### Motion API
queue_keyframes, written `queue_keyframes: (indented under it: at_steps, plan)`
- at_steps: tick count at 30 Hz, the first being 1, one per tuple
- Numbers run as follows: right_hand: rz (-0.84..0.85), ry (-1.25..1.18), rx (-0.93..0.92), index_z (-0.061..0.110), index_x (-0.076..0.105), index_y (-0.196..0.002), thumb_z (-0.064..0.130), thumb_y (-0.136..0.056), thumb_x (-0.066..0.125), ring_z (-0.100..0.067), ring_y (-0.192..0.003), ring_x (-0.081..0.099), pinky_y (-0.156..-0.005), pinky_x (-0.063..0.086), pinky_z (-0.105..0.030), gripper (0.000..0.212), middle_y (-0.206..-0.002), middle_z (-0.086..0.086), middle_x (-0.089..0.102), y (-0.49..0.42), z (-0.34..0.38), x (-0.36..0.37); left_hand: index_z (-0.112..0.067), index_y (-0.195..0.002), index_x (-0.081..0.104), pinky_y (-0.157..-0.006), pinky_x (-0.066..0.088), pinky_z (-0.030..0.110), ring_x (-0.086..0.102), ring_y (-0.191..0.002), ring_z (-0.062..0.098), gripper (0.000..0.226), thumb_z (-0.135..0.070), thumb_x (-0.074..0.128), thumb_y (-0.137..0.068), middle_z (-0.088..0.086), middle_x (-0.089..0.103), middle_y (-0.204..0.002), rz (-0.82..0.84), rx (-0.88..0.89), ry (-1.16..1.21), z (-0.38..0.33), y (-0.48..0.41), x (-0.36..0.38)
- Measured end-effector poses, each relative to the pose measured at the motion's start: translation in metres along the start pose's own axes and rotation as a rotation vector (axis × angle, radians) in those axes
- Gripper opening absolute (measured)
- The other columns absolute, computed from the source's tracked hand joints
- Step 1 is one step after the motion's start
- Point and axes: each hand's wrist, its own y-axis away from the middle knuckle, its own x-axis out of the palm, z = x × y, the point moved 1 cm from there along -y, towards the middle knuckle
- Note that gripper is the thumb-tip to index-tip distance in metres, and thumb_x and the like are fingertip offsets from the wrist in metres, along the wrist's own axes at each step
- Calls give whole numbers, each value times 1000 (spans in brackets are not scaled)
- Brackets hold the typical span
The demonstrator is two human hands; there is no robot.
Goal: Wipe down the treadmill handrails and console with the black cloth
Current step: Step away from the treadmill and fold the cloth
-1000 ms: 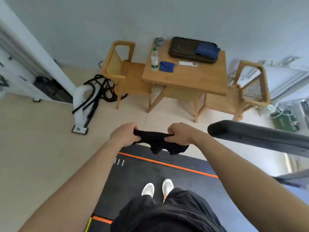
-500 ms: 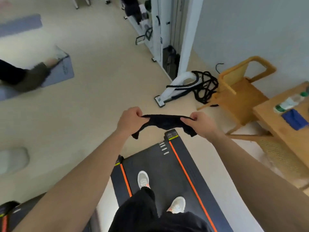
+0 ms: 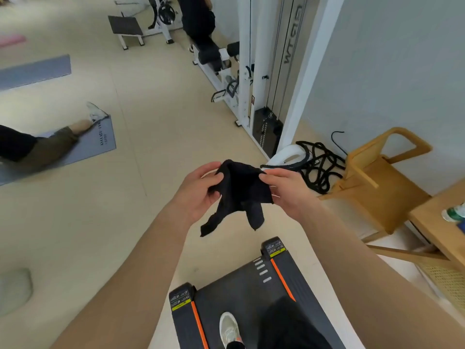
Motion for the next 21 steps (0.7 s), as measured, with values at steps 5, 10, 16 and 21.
queue_keyframes:
  at_steps: [5,10,16,21]
  plan:
    - [-4,-161,59,2,71,-101,8,-91,72,-29,-83,67,-77,60,-37,11,-94,-15,71,-49,29,22,-19,-113,69,-70,50,25,71,-97,15,28,-5,69,-89,0,75,-110,-65,131,-274,-24,-53,37]
    - [8,-337,134,3,72,-105,15,-93,72,-20,-86,74,-71,60,-29,17,-98,-12,77,-106,62,25,-21,-102,73,-80,59,27,75,-89,14,28,1,70,-86,0,79,-96,-91,321,-412,-46,-101,76]
    - [-48,-415,95,-5,70,-112,14,-94,70,-27,-94,75,-76,62,-32,27,-107,-22,75,-161,88,5,-34,-98,72,-86,56,25,71,-90,2,33,-3,63,-91,-12,78,-92,-20,451,-574,-66,-156,109]
    - [-143,-551,27,-7,70,-110,13,-96,66,-24,-82,75,-66,61,-28,25,-102,-22,74,-215,82,-23,-35,-115,66,-79,50,11,66,-95,-6,40,-19,77,-81,-22,74,-101,201,525,-820,-60,-225,129]
